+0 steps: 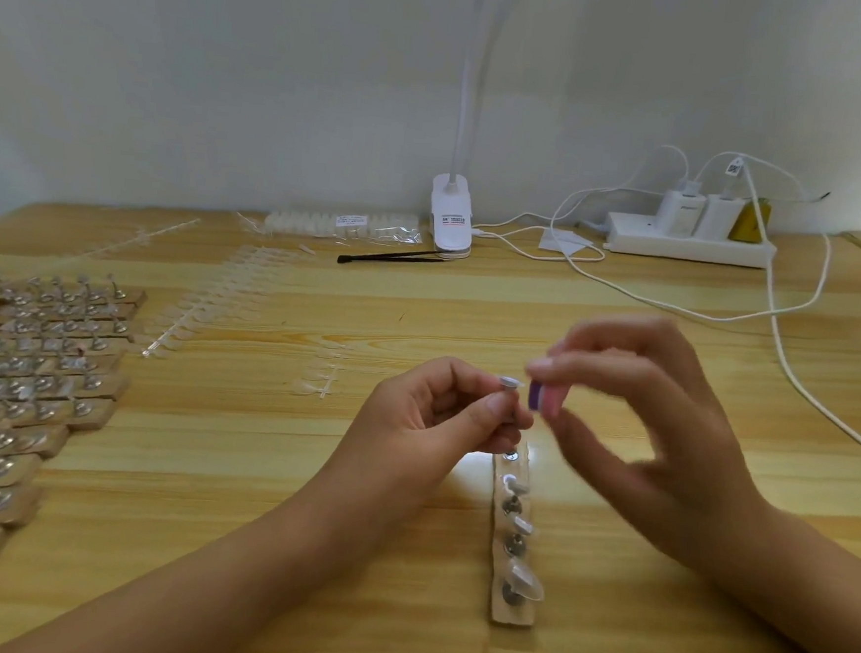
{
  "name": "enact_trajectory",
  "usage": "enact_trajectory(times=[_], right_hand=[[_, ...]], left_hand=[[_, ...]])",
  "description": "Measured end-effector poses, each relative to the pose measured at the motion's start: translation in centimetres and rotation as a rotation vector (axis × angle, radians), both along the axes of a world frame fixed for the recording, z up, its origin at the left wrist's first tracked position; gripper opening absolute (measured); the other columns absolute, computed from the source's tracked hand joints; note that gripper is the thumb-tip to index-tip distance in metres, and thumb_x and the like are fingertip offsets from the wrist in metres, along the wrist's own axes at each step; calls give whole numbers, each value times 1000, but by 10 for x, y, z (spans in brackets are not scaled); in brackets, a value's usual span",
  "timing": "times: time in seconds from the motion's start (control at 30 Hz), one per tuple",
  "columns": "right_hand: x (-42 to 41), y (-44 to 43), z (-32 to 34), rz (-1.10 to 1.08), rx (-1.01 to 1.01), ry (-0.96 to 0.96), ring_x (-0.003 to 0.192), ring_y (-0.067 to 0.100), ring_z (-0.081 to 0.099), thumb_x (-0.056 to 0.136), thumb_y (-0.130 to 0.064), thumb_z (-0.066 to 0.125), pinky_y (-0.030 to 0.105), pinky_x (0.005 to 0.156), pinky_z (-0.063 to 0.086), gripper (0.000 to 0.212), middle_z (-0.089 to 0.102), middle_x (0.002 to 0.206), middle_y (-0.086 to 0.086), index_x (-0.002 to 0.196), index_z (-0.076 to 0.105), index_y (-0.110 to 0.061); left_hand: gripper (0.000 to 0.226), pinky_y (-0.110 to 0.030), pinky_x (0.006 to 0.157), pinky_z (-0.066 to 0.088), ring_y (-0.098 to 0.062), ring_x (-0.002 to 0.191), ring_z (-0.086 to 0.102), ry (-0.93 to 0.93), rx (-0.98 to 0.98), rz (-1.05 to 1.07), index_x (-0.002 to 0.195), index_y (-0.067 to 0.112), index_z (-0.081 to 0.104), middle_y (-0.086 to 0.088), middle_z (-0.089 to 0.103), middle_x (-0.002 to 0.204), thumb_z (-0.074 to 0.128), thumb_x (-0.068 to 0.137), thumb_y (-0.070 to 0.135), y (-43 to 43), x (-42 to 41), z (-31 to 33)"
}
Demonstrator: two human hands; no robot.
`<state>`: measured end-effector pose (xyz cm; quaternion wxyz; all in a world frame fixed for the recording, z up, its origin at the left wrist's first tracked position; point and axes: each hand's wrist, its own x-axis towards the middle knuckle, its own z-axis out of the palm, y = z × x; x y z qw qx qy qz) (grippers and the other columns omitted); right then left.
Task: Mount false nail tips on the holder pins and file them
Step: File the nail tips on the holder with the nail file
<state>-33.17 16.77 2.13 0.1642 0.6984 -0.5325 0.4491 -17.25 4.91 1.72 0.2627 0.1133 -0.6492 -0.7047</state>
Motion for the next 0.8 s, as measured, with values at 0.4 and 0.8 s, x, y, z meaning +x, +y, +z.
enact_trajectory(times=[0.4, 0.8], right_hand=[[-1, 0, 1, -53, 60, -124, 104, 14, 57, 91, -9, 63, 40, 90, 49, 24, 54, 107, 9, 114, 62, -13], [-7, 4, 2, 104, 37, -633, 101, 17, 66, 81, -17, 71, 22, 89, 50, 31, 63, 103, -3, 98, 45, -23]], left_hand=[[15, -18, 75, 54, -10, 81, 71, -13, -52, 3, 93, 14, 68, -2, 76, 87, 64, 83, 25, -2, 0, -3], [16, -19, 76, 54, -12, 84, 71, -10, -14, -5, 94, 12, 70, -5, 76, 90, 65, 83, 23, -3, -1, -2]])
